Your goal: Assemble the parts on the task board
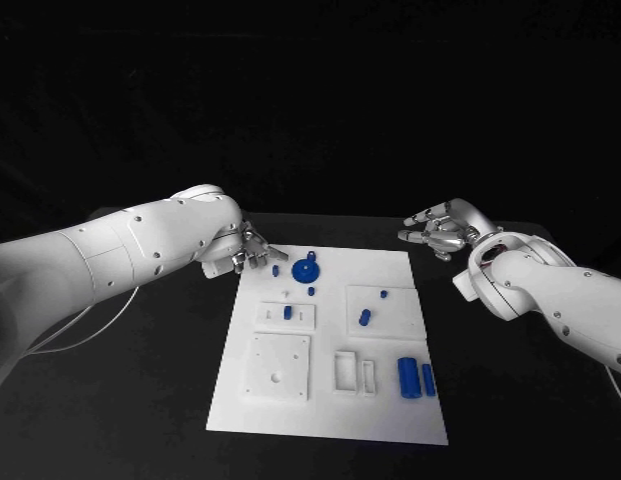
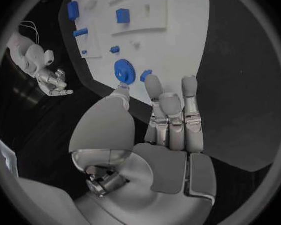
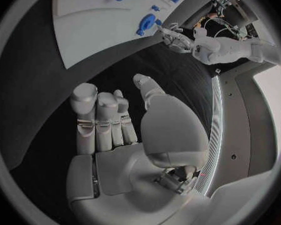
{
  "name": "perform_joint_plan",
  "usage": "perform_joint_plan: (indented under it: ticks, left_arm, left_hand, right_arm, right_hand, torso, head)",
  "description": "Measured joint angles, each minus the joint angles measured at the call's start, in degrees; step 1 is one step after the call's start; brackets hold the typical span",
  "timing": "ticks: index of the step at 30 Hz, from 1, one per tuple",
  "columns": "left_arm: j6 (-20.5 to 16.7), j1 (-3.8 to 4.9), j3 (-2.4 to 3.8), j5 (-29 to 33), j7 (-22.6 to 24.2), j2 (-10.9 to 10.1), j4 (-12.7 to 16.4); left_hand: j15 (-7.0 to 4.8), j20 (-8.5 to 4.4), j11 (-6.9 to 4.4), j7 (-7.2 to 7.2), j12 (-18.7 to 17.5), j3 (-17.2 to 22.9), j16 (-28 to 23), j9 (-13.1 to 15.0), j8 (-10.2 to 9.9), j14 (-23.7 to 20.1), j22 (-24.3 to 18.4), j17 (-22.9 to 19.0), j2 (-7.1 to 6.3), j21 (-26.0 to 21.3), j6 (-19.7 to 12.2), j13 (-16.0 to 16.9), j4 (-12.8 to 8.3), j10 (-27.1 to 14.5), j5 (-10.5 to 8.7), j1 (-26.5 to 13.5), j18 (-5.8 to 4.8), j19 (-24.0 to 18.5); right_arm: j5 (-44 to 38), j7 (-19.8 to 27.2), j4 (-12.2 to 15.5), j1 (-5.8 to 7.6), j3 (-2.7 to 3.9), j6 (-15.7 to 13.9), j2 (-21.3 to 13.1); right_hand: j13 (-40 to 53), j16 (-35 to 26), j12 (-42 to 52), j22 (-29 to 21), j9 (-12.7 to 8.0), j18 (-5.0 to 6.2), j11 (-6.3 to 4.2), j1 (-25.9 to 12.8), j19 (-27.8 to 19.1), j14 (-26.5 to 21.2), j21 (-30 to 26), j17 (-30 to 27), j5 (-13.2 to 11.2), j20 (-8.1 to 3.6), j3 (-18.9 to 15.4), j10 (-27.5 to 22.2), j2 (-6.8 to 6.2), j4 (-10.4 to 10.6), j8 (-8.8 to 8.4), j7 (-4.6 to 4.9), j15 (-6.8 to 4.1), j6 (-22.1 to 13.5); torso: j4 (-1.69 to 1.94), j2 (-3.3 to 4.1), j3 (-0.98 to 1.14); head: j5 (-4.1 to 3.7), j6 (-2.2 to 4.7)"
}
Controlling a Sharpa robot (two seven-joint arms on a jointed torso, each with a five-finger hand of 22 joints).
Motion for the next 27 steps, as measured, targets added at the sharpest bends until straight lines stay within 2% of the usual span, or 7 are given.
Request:
perform_joint_plan:
  ticks: [2, 6, 9, 13, 16, 18, 27]
  left_arm:
    - [0.55, -0.14, -0.02, -0.04, 0.26, 0.35, -0.43]
    - [1.64, -0.34, -0.02, -0.12, 0.79, 0.96, -1.06]
    - [2.11, -0.35, 0.01, -0.15, 1.07, 1.16, -1.42]
    - [2.75, -0.31, 0.06, -0.17, 1.47, 1.32, -1.95]
    - [3.11, -0.29, 0.07, -0.17, 1.72, 1.40, -2.15]
    - [3.39, -0.26, 0.08, -0.19, 1.91, 1.44, -2.23]
    - [4.41, -0.26, 0.09, -0.27, 2.56, 1.52, -2.37]
  left_hand:
    - [0.00, 0.00, 0.00, -0.23, 0.00, -0.18, 0.00, 0.30, -0.58, 0.00, 0.00, -0.14, 0.34, 0.00, 1.25, 0.00, -0.51, 0.00, 0.00, -0.14, 0.00, 0.00]
    - [0.00, 0.00, 0.00, -0.66, 0.00, -0.29, 0.00, 2.29, -1.14, 0.00, -0.01, -0.50, 0.99, 0.00, 2.88, 0.00, -1.68, 0.00, 1.67, -0.23, 0.01, 0.00]
    - [0.00, 0.00, 0.00, -0.67, 0.00, -0.57, 0.45, 4.61, -1.54, 0.00, -0.01, -0.73, 1.92, 0.00, 2.91, -0.01, -2.63, 0.00, 2.51, -0.56, 0.01, 0.00]
    - [0.00, 0.00, -0.01, -0.81, 0.00, -1.25, 0.45, 5.68, -2.35, 0.00, -0.01, -0.87, 3.07, 0.00, 3.06, 0.00, -3.99, 0.00, 3.65, -0.55, 0.01, 0.00]
    - [0.07, 0.13, -0.01, -0.85, 0.00, -2.17, 0.45, 5.93, -2.76, -0.33, -0.01, -0.98, 4.53, 0.00, 3.10, 0.05, -5.65, 0.00, 5.83, -0.21, 0.01, -0.13]
    - [-0.01, 0.20, -0.01, -0.69, -0.27, -3.16, 0.45, 5.93, -3.19, -0.41, -0.02, -1.08, 5.81, 0.00, 3.26, 0.04, -7.62, 0.00, 7.31, 0.62, 0.01, -0.21]
    - [-0.01, 0.20, -0.01, -0.77, -0.38, -5.36, 0.45, 6.77, -7.06, -0.41, -0.02, -1.25, 9.36, 0.00, 5.86, 0.04, -11.44, 0.00, 10.57, 2.39, 0.01, -0.21]
  right_arm:
    - [0.02, -0.01, 0.10, 0.01, 0.01, -0.02, -0.04]
    - [0.07, -0.03, 0.25, 0.01, 0.01, -0.05, -0.13]
    - [0.10, -0.05, 0.29, 0.01, 0.01, -0.07, -0.16]
    - [0.12, -0.05, 0.37, 0.01, 0.01, -0.09, -0.16]
    - [0.14, -0.06, 0.38, 0.02, 0.02, -0.11, -0.16]
    - [0.15, -0.06, 0.36, 0.02, 0.02, -0.12, -0.15]
    - [0.17, -0.08, 0.16, 0.03, 0.02, -0.13, 0.00]
  right_hand:
    - [0.00, 0.00, 0.00, 0.00, 0.00, 0.00, 0.00, 0.00, 0.00, 0.00, 0.00, 0.00, 0.00, 0.00, 0.00, 0.00, 0.00, 0.00, 0.00, 0.00, 0.00, 0.00]
    - [0.01, 0.00, 0.00, 0.00, 0.00, 0.00, 0.00, 0.00, 0.00, 0.00, 0.00, 0.00, 0.00, 0.00, 0.00, 0.00, 0.00, 0.00, 0.00, 0.00, 0.00, 0.00]
    - [0.01, 0.00, 0.00, 0.00, 0.00, 0.00, 0.00, 0.00, 0.00, 0.00, 0.00, 0.00, 0.00, 0.00, 0.00, 0.00, 0.00, 0.00, 0.00, -0.01, 0.00, 0.01]
    - [0.01, 0.00, 0.00, 0.00, 0.00, 0.00, 0.00, 0.00, 0.00, 0.00, 0.00, 0.00, 0.00, 0.00, 0.00, 0.00, 0.00, 0.00, 0.00, -0.01, 0.00, 0.01]
    - [0.01, 0.00, 0.00, 0.00, 0.00, 0.00, 0.00, 0.00, 0.00, 0.00, 0.00, 0.00, 0.00, 0.00, 0.00, 0.00, 0.00, 0.00, 0.00, -0.01, 0.00, 0.01]
    - [0.01, 0.00, 0.00, 0.00, 0.00, 0.00, 0.00, 0.00, 0.00, 0.00, 0.00, 0.00, 0.00, 0.00, 0.00, 0.00, 0.00, 0.00, 0.00, -0.01, 0.00, 0.01]
    - [0.01, 0.00, 0.00, 0.00, 0.00, 0.00, 0.00, 0.00, 0.00, 0.00, 0.00, 0.00, 0.00, 0.00, 0.00, 0.00, 0.00, 0.00, 0.00, -0.02, 0.00, 0.02]
  torso:
    - [-0.07, 0.16, -0.04]
    - [-0.19, 0.42, -0.10]
    - [-0.22, 0.56, -0.14]
    - [-0.19, 0.63, -0.18]
    - [-0.15, 0.65, -0.18]
    - [-0.12, 0.66, -0.20]
    - [-0.08, 0.72, -0.25]
  head:
    - [0.04, 0.13]
    - [0.09, 0.30]
    - [0.10, 0.41]
    - [0.02, 0.44]
    - [-0.05, 0.44]
    - [-0.09, 0.43]
    - [-0.14, 0.35]
